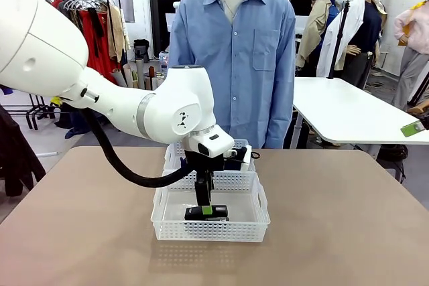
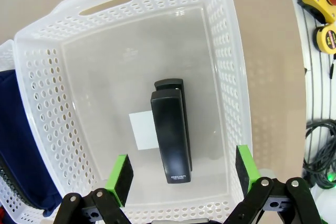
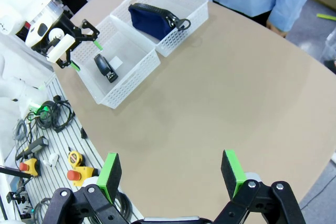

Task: Distribute items into two baskets.
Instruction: Place the picked Stapler into the Organizing basket as instructed by the person.

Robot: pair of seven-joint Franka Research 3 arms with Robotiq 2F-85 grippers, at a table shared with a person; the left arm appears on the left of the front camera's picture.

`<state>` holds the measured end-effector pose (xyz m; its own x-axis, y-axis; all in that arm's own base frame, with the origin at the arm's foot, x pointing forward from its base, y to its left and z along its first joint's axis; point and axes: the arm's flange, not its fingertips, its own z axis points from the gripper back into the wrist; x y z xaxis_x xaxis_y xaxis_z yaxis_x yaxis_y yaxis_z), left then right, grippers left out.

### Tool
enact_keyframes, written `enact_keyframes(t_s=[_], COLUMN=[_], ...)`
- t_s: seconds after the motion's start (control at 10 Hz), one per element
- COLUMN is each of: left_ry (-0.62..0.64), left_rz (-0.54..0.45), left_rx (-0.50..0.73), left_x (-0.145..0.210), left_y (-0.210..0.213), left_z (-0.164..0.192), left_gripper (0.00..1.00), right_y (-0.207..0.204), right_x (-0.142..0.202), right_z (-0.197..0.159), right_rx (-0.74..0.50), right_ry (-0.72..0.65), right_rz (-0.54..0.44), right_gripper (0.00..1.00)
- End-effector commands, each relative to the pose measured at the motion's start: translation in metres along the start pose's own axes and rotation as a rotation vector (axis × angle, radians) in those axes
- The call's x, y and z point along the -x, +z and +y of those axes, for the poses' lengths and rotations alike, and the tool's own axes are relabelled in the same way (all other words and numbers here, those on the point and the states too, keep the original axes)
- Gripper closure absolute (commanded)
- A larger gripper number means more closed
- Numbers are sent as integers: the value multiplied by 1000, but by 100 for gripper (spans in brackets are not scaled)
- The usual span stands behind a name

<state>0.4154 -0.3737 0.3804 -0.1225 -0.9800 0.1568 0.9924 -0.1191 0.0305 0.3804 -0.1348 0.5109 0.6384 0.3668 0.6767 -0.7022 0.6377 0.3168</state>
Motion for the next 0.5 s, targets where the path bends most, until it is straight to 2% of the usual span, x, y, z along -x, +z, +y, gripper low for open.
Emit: enact_keyframes(t_s=[0.0, 0.2, 0.3, 0.4], left_ry=[0, 0, 128, 188], left_rz=[3, 0, -22, -53], left_rx=[-10, 0, -87, -131], left_x=[1, 0, 17, 26], left_y=[3, 0, 37, 61], left_z=[0, 0, 6, 9], left_gripper=[0, 0, 0, 0], right_y=[1, 1, 1, 1], right_x=[0, 0, 0, 0], right_z=[0, 0, 0, 0], right_rx=[2, 2, 2, 2], right_ry=[3, 3, 3, 3], right_rz=[2, 2, 2, 2], right_gripper=[0, 0, 0, 0])
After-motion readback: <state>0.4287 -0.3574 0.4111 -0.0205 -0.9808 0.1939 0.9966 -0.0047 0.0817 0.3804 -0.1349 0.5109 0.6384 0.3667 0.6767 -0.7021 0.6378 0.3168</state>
